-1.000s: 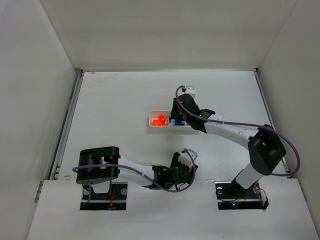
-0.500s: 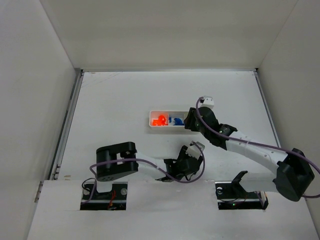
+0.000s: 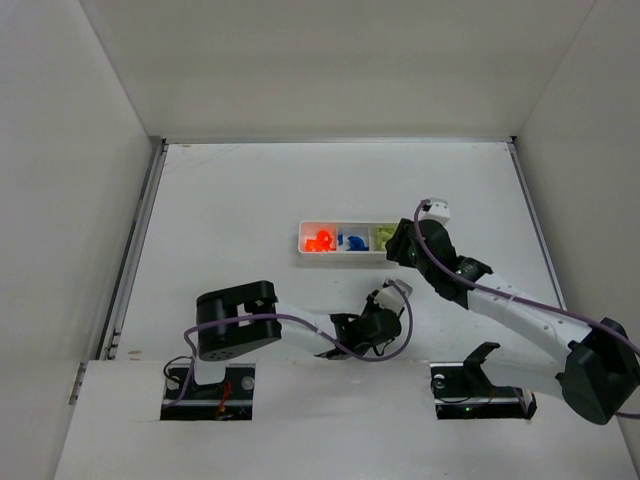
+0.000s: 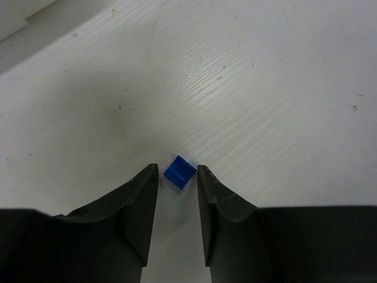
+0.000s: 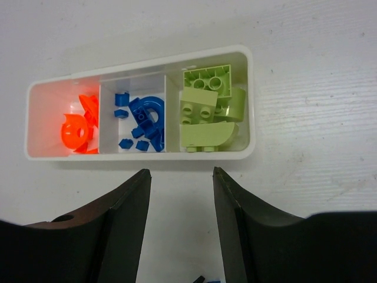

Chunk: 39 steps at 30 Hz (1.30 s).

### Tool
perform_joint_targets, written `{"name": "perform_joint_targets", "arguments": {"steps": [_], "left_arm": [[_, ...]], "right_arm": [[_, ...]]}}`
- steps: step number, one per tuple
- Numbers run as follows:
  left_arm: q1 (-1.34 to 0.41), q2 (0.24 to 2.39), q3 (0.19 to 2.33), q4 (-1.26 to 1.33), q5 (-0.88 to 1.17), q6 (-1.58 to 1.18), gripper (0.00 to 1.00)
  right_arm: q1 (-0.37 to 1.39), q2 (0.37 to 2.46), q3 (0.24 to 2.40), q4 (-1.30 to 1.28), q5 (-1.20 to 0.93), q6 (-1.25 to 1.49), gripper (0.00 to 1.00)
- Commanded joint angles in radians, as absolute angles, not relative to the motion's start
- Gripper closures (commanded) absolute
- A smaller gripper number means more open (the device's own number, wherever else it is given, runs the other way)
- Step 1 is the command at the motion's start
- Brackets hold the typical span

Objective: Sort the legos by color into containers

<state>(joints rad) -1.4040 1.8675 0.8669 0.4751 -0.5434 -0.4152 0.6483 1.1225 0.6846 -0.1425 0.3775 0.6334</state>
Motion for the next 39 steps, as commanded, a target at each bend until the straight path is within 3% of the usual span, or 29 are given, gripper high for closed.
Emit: {"name": "perform_joint_targets", "arguments": {"steps": [1, 10, 23, 34, 39], "left_arm": [[-1.414, 1.862, 0.873, 0.425, -0.511, -0.413, 0.72], [-1.415, 1.827, 0.856, 0.423, -0.525, -0.413, 0.84], [-1.386, 1.632, 0.798, 0.400, -0.600, -0.411, 0.83], [-1.141, 1.494, 0.817, 0.426, -0.568, -0.411, 0.83], [-1.016, 1.540, 0.911, 0.439, -0.491, -0.379, 0.82]], "right_arm": [[0.627, 1.098, 0.683, -0.098, 0.368, 0.644, 0.48], [0.604, 1.052, 0.650, -0.098, 0.365, 0.644, 0.48], [0.573, 0.986, 0.597, -0.110, 0.365, 0.653, 0.48], [0.516, 0.897, 0.523, -0.149, 0.376, 0.693, 0.48], [0.519, 0.881, 0.502, -0.144, 0.368, 0.707, 0.48]]}}
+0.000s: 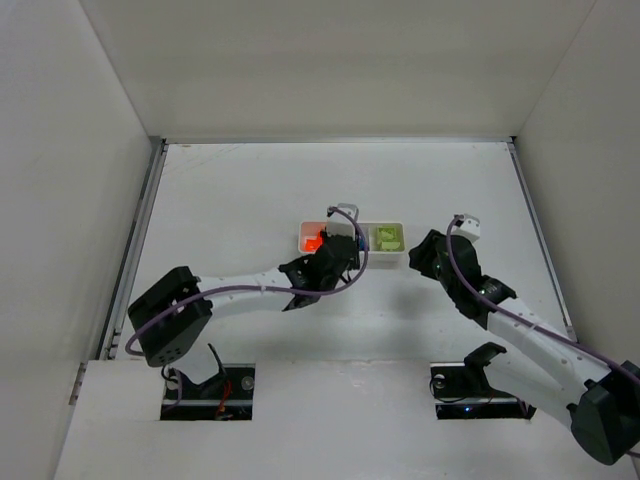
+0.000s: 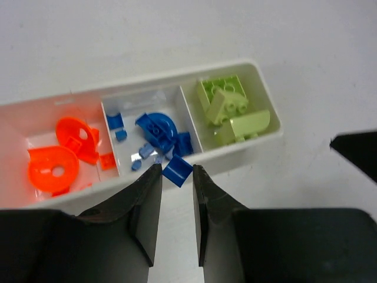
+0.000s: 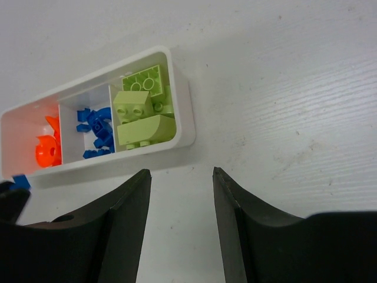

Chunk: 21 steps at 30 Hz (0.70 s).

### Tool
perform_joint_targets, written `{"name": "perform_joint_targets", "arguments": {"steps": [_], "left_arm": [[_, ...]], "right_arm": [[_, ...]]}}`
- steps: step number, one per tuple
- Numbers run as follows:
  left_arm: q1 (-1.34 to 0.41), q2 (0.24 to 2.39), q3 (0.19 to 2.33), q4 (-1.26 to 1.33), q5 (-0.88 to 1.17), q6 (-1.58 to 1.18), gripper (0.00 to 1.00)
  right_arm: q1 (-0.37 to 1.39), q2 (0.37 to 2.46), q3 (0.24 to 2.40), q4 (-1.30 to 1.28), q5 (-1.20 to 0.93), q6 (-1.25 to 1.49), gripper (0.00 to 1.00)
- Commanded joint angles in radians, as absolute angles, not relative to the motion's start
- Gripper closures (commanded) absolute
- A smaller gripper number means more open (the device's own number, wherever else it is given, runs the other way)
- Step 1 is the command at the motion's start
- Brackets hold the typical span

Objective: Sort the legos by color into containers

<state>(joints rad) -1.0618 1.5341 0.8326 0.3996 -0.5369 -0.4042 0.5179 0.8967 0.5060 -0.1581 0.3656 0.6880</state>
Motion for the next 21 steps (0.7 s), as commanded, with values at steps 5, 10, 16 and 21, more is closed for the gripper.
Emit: {"name": "perform_joint_targets", "arguments": {"steps": [5, 10, 16, 21], "left_arm": [[-0.918, 1.661, 0.998, 0.433, -0.410, -0.379, 0.79], [-0.903, 1.697, 1.031, 0.402, -0.408, -0.388, 0.70], [-0.912, 1.681, 1.026, 0.390, -0.400, -0.391, 0.54], [-0.927, 1.573, 0.985, 0.354, -0.411, -0.383, 0.35]], "right_arm": [[0.524, 0.870, 0.497, -0.144, 0.371, 0.713, 0.48], [0.524, 0.850, 0.482, -0.144, 0.370, 0.713, 0.48], [0.524, 0.845, 0.485, -0.147, 0.373, 0.713, 0.48], [0.525, 0.824, 0.488, -0.163, 0.385, 0.713, 0.48]]}}
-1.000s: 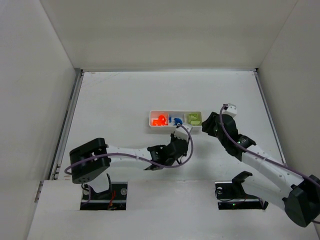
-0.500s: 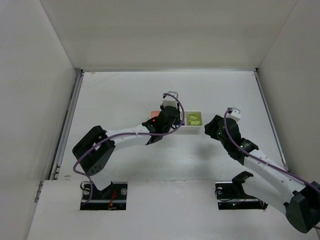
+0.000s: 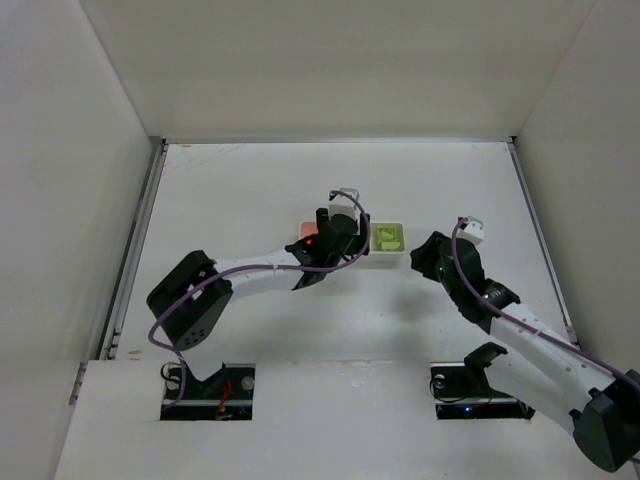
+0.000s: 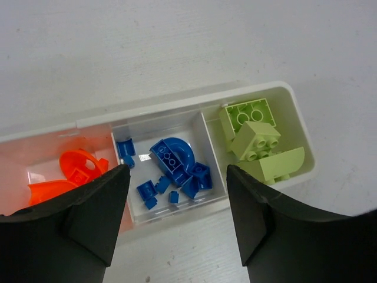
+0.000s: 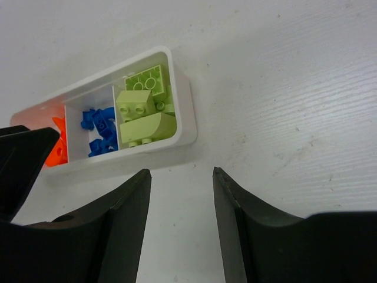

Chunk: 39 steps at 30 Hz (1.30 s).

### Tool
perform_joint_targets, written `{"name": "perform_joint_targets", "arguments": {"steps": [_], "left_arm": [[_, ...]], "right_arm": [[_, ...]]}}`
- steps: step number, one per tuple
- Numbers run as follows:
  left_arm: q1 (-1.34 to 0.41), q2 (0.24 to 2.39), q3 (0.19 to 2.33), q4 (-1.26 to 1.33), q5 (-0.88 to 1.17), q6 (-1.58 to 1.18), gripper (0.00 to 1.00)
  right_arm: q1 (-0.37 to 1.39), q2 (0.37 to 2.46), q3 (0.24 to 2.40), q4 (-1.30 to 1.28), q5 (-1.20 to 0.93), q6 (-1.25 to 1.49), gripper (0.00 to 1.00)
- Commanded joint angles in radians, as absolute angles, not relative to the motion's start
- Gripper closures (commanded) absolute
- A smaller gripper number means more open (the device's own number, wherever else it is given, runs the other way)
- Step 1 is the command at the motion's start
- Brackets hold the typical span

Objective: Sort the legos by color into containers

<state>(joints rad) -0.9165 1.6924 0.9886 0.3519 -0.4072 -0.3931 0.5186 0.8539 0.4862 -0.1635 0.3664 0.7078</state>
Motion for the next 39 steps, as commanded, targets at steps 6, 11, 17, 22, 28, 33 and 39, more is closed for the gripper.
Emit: {"name": "perform_joint_targets", "arguments": {"steps": [6, 11, 17, 22, 28, 33, 39], "left_arm": [[-0.906, 1.323, 0.818, 0.278, -0.458, -0.432, 0.00], [-0.874, 1.062, 0.648, 0.122, -0.618, -0.526, 0.00], [-0.779, 0.815, 0.520, -0.092, -0.638, -0.635, 0.00], [-0.696, 0.706, 0.480, -0.208, -0.604, -0.707, 0.00], [-0.627, 0.633, 0.454, -0.242, -0.563, -0.753, 0.00], [-0.605, 0.728, 0.471, -0.222, -0.514, -0.747, 0.00], [-0.594, 0.805, 0.460, -0.187, -0.483, -0.749, 0.00]], "right_arm": [[0.521, 0.753, 0.488, -0.224, 0.445, 0.703, 0.47], [0.492, 0.658, 0.474, -0.296, 0.498, 0.709, 0.00], [0.453, 0.558, 0.471, -0.371, 0.528, 0.759, 0.00], [0.397, 0.580, 0.492, -0.396, 0.534, 0.742, 0.00], [0.312, 0.537, 0.485, -0.419, 0.532, 0.744, 0.00], [0.283, 0.368, 0.440, -0.359, 0.468, 0.721, 0.00], [0.304, 0.347, 0.422, -0.344, 0.422, 0.756, 0.00]]}}
